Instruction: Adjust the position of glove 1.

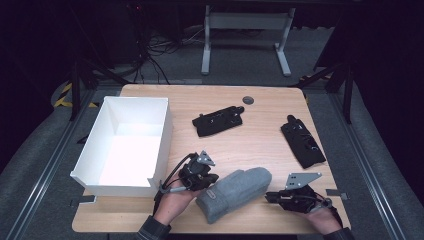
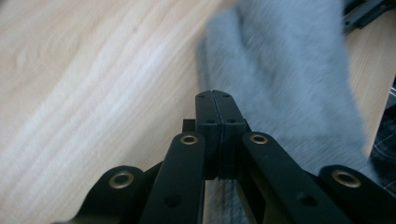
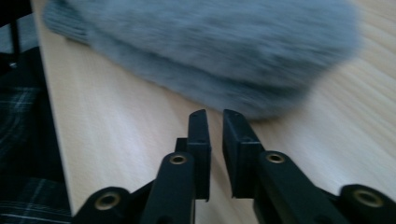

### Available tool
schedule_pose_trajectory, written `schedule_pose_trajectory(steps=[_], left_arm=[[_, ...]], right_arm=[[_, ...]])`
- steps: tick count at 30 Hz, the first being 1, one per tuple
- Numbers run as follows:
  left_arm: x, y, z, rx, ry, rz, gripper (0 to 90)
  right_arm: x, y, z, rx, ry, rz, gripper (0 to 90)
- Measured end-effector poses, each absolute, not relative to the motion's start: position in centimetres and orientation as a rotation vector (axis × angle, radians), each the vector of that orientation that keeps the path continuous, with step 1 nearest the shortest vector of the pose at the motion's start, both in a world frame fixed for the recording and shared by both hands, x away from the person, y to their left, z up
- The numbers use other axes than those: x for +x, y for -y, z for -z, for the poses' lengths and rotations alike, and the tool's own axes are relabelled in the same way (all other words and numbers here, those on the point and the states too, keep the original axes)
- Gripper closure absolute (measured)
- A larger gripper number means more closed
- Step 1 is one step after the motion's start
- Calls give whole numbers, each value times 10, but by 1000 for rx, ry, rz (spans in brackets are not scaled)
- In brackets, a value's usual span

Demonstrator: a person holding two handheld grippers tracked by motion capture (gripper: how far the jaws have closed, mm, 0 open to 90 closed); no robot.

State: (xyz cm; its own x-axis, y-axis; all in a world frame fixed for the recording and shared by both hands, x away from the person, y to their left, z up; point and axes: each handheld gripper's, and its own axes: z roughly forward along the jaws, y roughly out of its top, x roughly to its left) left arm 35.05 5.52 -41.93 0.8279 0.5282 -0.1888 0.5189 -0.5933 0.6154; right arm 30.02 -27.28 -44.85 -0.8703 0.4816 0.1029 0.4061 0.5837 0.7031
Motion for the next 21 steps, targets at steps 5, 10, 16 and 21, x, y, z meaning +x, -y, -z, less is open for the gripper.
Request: schedule_pose_trajectory(steps=[5, 10, 16, 21], left_arm=[[354, -56, 430, 2323, -784, 29, 900], [355, -55, 433, 2323, -792, 47, 900], [357, -56, 436, 2311, -799, 75, 900], [357, -53, 437, 2309, -794, 90, 900]], right_arm=[[303, 255, 451, 719, -2729, -1154, 900], [317, 247, 455, 732, -2718, -1126, 900], [332, 244, 457, 752, -2693, -1093, 900], [349, 238, 458, 769, -2667, -1068, 900]])
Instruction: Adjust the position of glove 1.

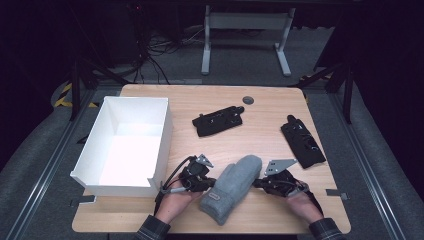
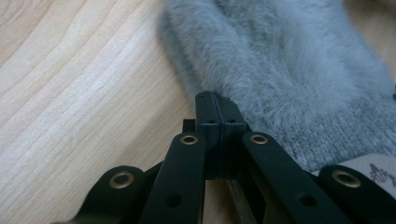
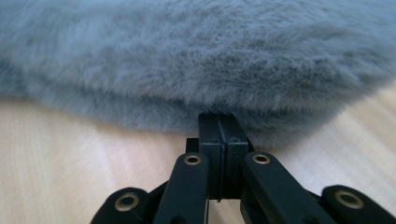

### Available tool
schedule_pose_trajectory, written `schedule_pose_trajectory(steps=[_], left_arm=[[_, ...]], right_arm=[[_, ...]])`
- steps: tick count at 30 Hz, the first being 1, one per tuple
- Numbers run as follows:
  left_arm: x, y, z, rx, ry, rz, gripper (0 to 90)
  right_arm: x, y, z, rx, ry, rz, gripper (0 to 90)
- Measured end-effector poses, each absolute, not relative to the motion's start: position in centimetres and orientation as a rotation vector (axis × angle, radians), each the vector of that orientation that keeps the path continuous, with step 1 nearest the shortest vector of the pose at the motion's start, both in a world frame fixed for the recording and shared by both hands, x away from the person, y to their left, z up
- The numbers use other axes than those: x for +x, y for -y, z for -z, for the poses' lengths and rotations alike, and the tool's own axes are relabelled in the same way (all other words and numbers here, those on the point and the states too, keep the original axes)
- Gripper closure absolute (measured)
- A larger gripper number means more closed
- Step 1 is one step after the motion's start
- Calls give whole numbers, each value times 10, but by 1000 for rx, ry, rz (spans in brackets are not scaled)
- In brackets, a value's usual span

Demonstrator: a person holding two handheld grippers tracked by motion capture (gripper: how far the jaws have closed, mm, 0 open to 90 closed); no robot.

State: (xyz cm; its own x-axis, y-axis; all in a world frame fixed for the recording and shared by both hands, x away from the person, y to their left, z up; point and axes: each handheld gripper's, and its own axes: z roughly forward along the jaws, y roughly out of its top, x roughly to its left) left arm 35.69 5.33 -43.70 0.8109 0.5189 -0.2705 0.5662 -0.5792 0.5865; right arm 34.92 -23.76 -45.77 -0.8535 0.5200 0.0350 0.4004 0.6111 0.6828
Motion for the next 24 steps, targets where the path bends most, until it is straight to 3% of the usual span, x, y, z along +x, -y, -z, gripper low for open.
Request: schedule_pose_trajectory(steps=[13, 22, 24], left_arm=[[351, -39, 439, 2301, -744, 151, 900], [345, -27, 442, 2326, -702, 172, 900], [346, -32, 440, 2319, -723, 146, 863]], right_arm=[[387, 222, 459, 800, -2613, -1044, 900], [391, 216, 459, 773, -2605, -1043, 900], [390, 217, 458, 767, -2602, -1044, 900]])
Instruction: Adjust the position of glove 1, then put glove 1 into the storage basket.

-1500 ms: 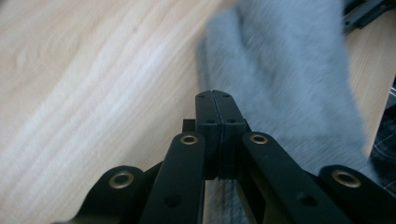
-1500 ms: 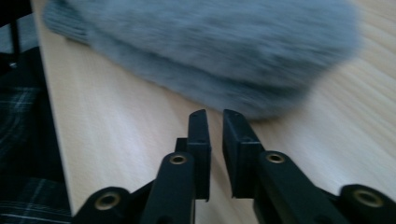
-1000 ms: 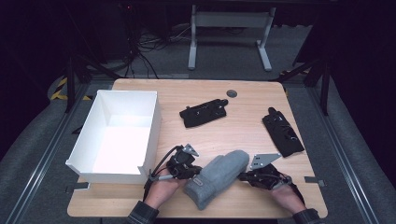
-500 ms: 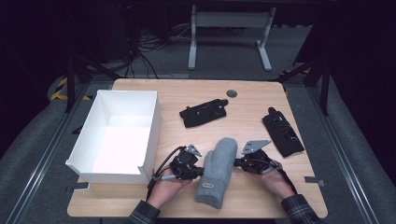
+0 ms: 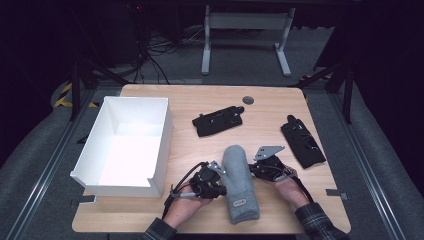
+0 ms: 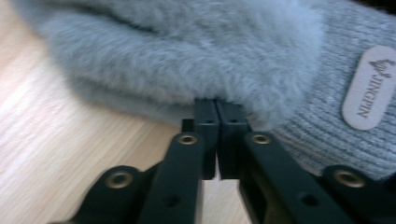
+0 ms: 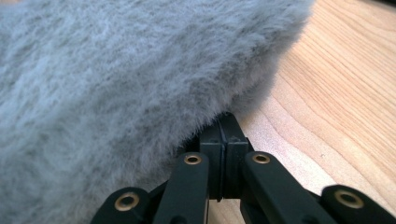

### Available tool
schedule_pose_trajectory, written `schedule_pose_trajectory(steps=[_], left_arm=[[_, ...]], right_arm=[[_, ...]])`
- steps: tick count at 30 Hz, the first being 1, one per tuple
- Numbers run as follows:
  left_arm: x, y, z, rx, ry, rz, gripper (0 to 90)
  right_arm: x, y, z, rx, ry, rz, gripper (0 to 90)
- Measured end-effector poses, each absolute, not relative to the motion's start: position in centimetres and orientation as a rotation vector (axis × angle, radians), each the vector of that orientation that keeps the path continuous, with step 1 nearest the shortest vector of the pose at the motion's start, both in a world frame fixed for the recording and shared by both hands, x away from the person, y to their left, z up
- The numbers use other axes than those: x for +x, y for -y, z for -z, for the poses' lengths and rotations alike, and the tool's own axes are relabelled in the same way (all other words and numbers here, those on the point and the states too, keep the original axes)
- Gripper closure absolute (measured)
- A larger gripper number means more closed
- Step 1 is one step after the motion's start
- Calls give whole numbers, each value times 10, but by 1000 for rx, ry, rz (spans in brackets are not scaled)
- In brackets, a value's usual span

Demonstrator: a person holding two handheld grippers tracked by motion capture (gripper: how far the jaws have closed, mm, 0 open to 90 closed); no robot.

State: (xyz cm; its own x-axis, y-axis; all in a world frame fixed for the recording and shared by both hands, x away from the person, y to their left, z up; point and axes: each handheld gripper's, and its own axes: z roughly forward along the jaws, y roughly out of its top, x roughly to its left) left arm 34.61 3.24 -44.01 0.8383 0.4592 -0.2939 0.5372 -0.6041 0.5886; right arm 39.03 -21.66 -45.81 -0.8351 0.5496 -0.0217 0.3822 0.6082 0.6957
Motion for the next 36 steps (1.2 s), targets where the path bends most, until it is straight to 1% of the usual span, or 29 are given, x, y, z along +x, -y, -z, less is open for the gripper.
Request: schedule_pose_trajectory(steps=[1, 2, 3, 4, 8, 11, 15, 16, 17, 21, 25, 29, 32, 36], left_arm=[[347, -35, 439, 2318, -730, 135, 839], [348, -38, 436, 2304, -744, 114, 811], [349, -40, 434, 2295, -746, 103, 777], [350, -44, 431, 2277, -755, 80, 746], [355, -54, 421, 2218, -752, 36, 529], [356, -55, 416, 2176, -750, 18, 390], [359, -47, 414, 2157, -745, -6, 197], [360, -44, 414, 2156, -743, -6, 170], [361, -42, 415, 2150, -746, -12, 146], [369, -31, 417, 2151, -756, -25, 101], [372, -21, 419, 2165, -759, -39, 60], [375, -11, 422, 2186, -776, -80, 3], [379, -6, 427, 2208, -787, -93, 0], [383, 0, 437, 2220, -799, -75, 0]], right_arm=[[390, 218, 457, 767, -2598, -1044, 900], [389, 220, 456, 774, -2591, -1047, 876], [389, 222, 454, 787, -2573, -1057, 823], [389, 224, 453, 796, -2566, -1065, 795], [390, 233, 452, 852, -2530, -1073, 606], [389, 241, 453, 881, -2499, -1065, 477], [387, 250, 454, 911, -2483, -1065, 331], [385, 254, 454, 919, -2484, -1064, 304], [383, 257, 454, 921, -2484, -1064, 280], [376, 268, 455, 934, -2469, -1076, 231], [366, 277, 459, 929, -2475, -1032, 212], [358, 284, 464, 927, -2490, -1004, 198], [353, 289, 466, 925, -2487, -1004, 185], [352, 292, 468, 927, -2477, -1028, 156]])
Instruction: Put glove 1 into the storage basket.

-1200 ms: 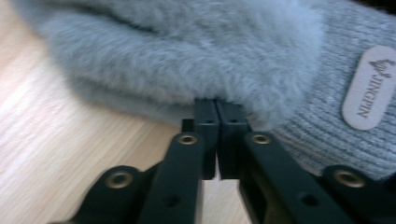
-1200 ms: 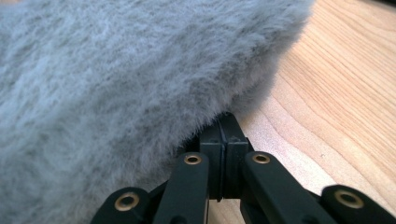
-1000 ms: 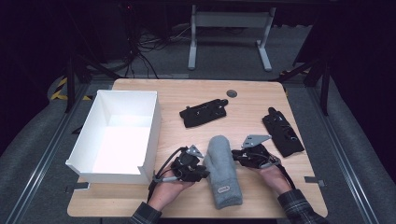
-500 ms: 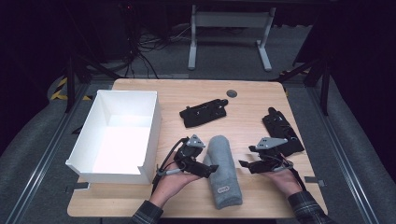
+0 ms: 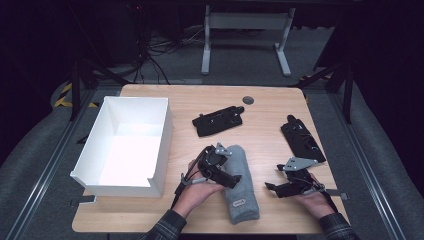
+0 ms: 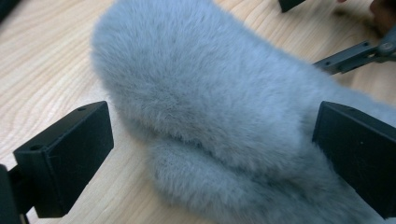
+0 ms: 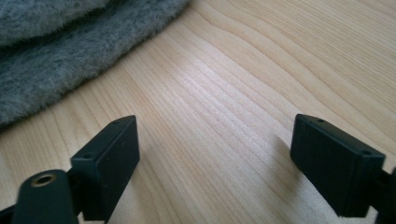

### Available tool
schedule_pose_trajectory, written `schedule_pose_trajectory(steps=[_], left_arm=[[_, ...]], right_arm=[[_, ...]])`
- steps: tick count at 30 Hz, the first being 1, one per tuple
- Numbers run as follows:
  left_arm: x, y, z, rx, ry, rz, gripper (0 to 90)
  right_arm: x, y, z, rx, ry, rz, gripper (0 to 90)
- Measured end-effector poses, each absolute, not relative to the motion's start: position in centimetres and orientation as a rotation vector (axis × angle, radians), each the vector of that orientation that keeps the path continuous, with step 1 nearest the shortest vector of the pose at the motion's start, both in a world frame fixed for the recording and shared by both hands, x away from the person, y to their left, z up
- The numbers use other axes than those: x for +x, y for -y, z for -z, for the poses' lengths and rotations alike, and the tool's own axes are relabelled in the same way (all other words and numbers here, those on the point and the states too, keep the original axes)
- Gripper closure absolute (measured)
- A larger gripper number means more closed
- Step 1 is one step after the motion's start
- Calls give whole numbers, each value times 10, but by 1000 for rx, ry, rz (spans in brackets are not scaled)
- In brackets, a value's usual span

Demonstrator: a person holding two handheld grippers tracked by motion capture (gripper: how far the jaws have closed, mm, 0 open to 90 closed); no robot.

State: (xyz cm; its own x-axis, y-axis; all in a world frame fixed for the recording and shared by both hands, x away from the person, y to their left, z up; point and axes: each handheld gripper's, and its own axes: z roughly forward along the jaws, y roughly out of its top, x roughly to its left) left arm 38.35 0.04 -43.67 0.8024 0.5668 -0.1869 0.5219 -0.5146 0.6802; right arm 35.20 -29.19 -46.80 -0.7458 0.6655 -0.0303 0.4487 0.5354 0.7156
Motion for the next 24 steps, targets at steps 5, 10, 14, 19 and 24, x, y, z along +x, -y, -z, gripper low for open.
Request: schedule_pose_trajectory(steps=[5, 10, 14, 19, 24], left_arm=[[388, 5, 450, 2244, -797, -25, 0], [394, 5, 460, 2248, -795, 45, 0], [395, 5, 463, 2256, -786, 49, 5], [393, 4, 460, 2252, -738, 100, 164], [395, 2, 460, 2250, -697, 208, 412]], right_arm=[[351, 293, 470, 918, -2464, -1043, 152], [351, 294, 470, 916, -2463, -1051, 151], [351, 294, 470, 914, -2464, -1051, 150], [351, 294, 470, 912, -2466, -1052, 150], [351, 294, 470, 912, -2467, -1052, 150]])
